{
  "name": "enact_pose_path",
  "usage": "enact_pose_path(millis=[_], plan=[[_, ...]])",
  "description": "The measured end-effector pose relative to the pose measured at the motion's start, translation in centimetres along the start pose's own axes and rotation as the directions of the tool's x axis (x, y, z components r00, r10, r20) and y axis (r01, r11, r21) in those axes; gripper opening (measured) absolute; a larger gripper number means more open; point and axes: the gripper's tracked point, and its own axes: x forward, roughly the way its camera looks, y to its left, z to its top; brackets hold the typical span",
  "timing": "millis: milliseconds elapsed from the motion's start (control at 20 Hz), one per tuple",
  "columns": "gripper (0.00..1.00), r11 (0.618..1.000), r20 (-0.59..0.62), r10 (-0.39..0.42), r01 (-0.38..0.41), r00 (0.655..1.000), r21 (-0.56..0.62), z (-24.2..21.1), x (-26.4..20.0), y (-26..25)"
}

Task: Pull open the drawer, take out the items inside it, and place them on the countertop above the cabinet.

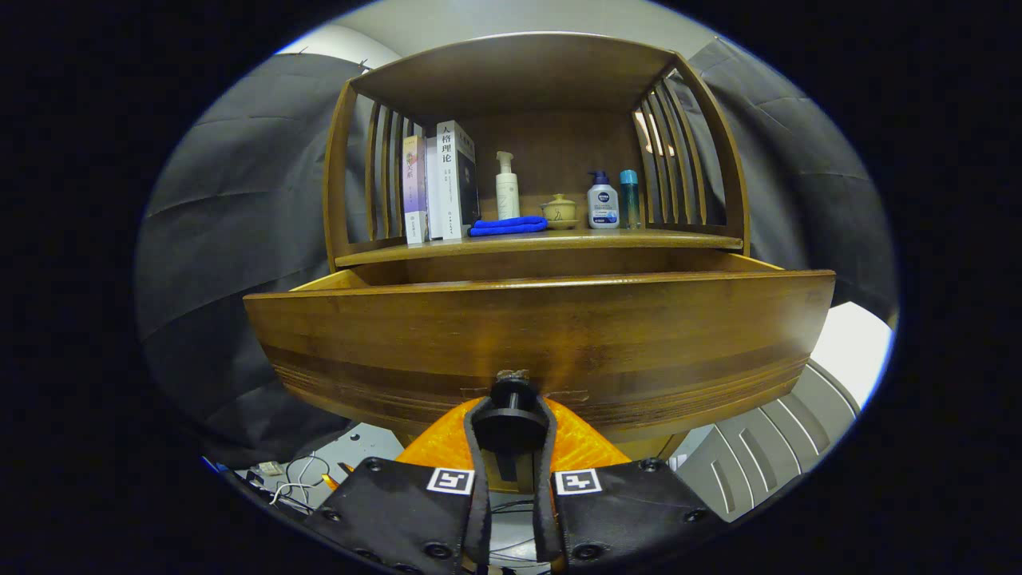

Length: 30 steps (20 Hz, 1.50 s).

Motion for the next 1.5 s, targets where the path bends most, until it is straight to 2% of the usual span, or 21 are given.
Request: enact_pose_path(millis=[50,200,500,700,900,1250,1350,1500], plan=[[0.25,1.000,0.000,0.002,-0.002,1.000,0.004,-0.1,-0.1,0.2],[0.42,1.000,0.012,0.013,-0.013,1.000,-0.005,0.4,-0.8,0.2],[0.48,0.989,0.191,0.070,-0.044,0.979,-0.139,6.3,-4.3,1.1],[0.74,0.986,0.211,0.138,-0.115,0.968,-0.117,9.9,-5.0,2.4],[0.99,0.987,0.214,0.132,-0.107,0.968,-0.123,13.2,-5.0,1.6],[0.99,0.988,0.173,0.148,-0.138,0.974,-0.066,19.0,-2.8,-0.1],[0.99,0.988,0.119,0.148,-0.140,0.982,-0.066,19.1,-1.7,-0.6],[0.97,0.982,0.012,0.185,-0.184,0.983,-0.042,18.4,0.2,-0.2]])
